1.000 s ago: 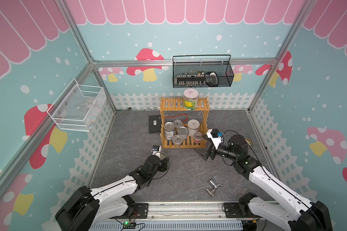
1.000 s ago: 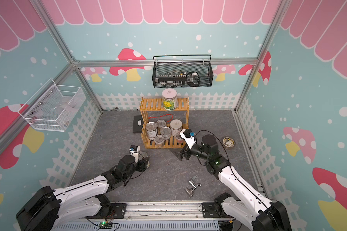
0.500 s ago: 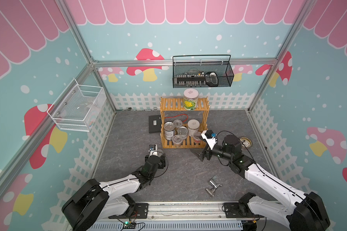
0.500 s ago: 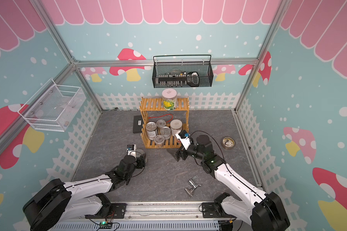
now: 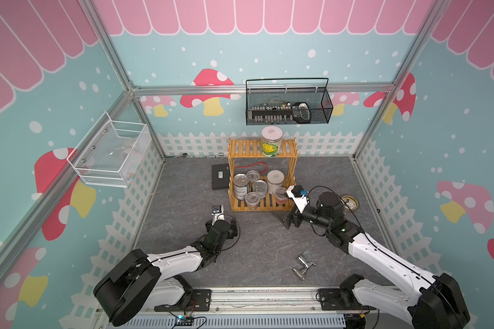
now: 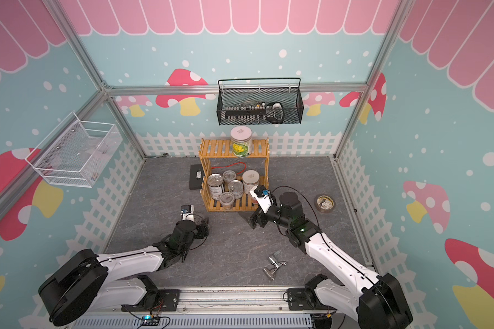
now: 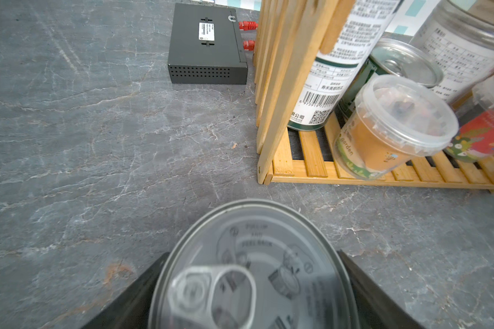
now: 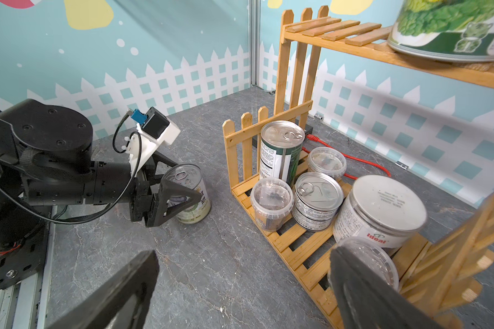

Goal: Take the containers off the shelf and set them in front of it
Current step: Place the container at the center of the board.

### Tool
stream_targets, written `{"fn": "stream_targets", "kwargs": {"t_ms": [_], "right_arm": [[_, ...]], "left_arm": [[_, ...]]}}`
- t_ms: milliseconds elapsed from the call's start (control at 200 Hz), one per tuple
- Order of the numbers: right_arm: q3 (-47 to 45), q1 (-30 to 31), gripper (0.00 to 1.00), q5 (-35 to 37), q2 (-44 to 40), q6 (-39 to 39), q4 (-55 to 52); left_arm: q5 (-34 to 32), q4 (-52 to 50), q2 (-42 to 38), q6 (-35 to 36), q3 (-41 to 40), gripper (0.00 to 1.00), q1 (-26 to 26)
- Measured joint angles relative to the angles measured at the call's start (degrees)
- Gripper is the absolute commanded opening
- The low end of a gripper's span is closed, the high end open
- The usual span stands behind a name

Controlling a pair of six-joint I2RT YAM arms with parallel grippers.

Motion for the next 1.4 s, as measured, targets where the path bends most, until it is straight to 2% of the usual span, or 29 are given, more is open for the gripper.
{"fn": "stream_targets", "kwargs": {"t_ms": [861, 1091, 1266, 1401], "right_arm": [[0.04, 0.00, 0.98, -0.17, 0.00, -0.74, -0.31], [0.07, 0.00, 0.99, -0.20, 0.02, -0.72, -0.33], [0.15, 0.00, 0.99, 0.13, -0.96, -0.72, -1.27], [1.60, -0.02, 0.99, 1.66, -2.86, -0.76, -3.13]], "left_arm": [[-2.21, -8.02, -7.87, -4.35, 0.00, 0.88, 0.00], [-2.25, -12.02, -12.61, -4.66, 0.17, 0.92, 0.00], [-1.09, -16.35, -17.88, -1.79, 3.76, 0.94, 0.00], [3.15, -17.51, -19.58, 3.23, 9.97, 0.97, 0.02]]}}
